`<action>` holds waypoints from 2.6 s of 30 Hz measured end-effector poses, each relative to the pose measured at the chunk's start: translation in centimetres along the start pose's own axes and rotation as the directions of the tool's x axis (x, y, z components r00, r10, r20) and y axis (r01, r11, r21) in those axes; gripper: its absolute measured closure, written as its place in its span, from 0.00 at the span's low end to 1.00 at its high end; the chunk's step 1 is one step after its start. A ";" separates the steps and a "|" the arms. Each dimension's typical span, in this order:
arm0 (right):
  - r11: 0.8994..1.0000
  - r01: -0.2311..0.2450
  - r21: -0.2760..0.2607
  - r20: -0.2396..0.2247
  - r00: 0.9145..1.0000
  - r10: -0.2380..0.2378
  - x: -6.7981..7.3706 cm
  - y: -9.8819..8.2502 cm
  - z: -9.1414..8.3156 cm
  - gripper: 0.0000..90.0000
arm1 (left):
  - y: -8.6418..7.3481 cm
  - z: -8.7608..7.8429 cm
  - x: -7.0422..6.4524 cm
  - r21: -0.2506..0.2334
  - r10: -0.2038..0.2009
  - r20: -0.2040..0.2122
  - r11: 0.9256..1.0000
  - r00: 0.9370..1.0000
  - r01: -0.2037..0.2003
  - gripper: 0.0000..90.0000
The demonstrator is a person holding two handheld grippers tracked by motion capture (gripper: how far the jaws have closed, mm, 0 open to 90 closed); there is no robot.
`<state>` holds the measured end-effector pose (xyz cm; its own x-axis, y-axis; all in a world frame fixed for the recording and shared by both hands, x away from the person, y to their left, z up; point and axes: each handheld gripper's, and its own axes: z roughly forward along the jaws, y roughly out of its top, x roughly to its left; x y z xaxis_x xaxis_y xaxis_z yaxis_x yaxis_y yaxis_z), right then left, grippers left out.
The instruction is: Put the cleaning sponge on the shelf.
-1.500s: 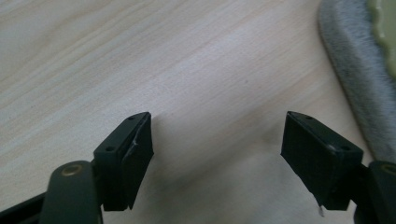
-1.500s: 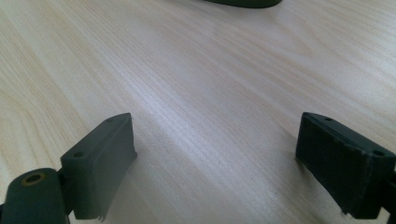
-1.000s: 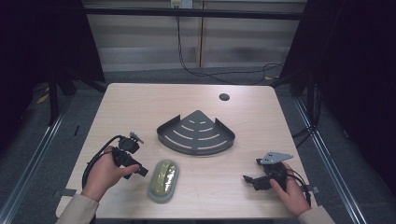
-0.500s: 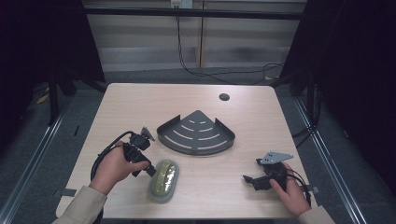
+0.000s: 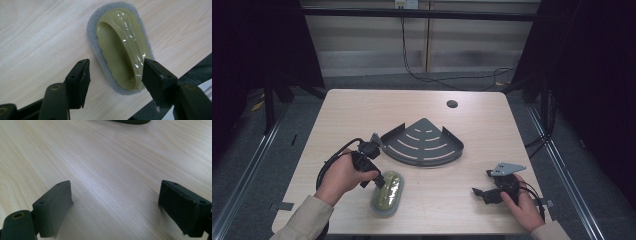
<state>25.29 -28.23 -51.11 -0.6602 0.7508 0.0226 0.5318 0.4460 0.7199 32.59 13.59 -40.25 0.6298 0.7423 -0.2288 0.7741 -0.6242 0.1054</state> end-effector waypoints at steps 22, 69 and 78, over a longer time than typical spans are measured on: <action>1.000 0.000 0.000 0.000 1.000 0.000 0.0 0.0 0.0 0.12 | 1.0 1.4 -1.3 0.026 -0.007 0.017 1.000 1.000 0.006 0.50; 1.000 0.000 0.000 0.000 1.000 0.000 0.0 0.0 0.0 0.12 | 1.4 -0.5 -1.3 -0.008 0.049 -0.040 0.999 0.998 -0.049 0.80; 1.000 0.000 0.000 0.000 1.000 0.000 0.0 0.0 0.0 0.12 | 1.9 -2.3 -1.0 -0.018 0.059 -0.041 0.998 0.997 -0.060 0.80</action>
<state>25.29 -28.23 -51.11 -0.6606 0.7504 0.0227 0.5317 0.4463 0.7198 33.57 12.24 -37.64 0.6767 0.7133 -0.1824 0.7359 -0.6632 0.1367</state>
